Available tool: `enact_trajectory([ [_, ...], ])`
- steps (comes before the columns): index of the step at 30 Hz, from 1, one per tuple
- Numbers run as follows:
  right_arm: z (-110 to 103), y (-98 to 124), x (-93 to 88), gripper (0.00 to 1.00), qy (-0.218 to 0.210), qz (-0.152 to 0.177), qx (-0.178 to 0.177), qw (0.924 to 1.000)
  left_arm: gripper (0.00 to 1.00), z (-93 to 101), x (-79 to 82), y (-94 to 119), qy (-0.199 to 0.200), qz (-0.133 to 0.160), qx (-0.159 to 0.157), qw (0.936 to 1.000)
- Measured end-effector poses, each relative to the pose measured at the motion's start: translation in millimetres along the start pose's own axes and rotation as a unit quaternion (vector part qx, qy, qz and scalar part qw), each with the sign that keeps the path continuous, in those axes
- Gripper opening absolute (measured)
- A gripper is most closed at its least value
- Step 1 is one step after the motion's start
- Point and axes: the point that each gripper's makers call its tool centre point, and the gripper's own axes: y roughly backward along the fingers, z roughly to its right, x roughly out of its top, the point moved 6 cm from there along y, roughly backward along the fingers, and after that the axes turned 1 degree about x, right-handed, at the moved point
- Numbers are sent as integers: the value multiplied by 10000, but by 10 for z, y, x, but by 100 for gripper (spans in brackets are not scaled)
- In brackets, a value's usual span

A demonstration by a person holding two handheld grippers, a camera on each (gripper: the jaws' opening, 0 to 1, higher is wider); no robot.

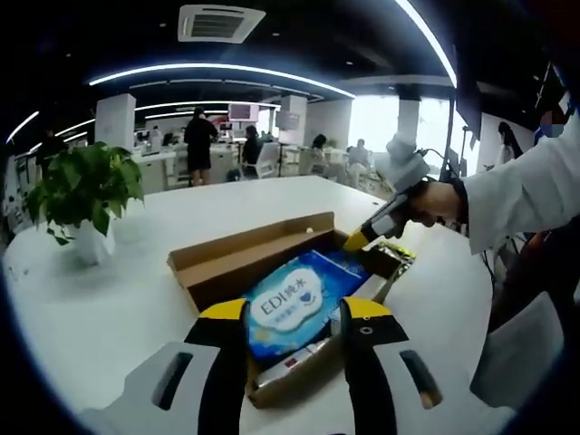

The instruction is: Operate the shoe box by opening the lid, removing the specified soft item, and placing it in the target area until the item is outside and the box remains undamaged.

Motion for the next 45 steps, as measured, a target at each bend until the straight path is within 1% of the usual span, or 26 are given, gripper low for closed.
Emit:
enact_trajectory([
  [7, -110, -61, -19, 0, 10, -3, 84, 10000, 40, 5, 19, 9, -24, 16, -15, 10000],
  [14, -120, -74, -13, 0, 34, 10, 96, 9999, 40, -30, 17, 29, 0, 32, 21, 10000],
  [23, -114, -75, -14, 0, 118, 6, 96, 9999, 40, -25, 10, 7, 6, 30, 2, 10000],
  [27, -128, -68, -1, 0, 194, 46, 166, 9997, 40, -29, 13, 3, 6, 32, 0, 10000],
  [31, -161, -62, 10, 0, 121, 90, 271, 9995, 40, -35, 11, 3, 10, 37, 7, 10000],
  [35, -208, -66, 17, 0, 158, 118, 384, 9991, 40, -33, 6, 5, 7, 36, 7, 10000],
  [37, -221, -68, 25, 2, 172, 142, 402, 9989, 40, -34, 4, 8, 19, 39, 9, 10000],
  [40, -269, -78, 49, 13, 106, 228, 561, 9981, 40, -35, 0, 12, 14, 34, 12, 10000],
  [45, -304, -103, 43, 13, 142, 192, 597, 9979, 40, -42, 4, 14, 18, 46, 19, 10000],
])
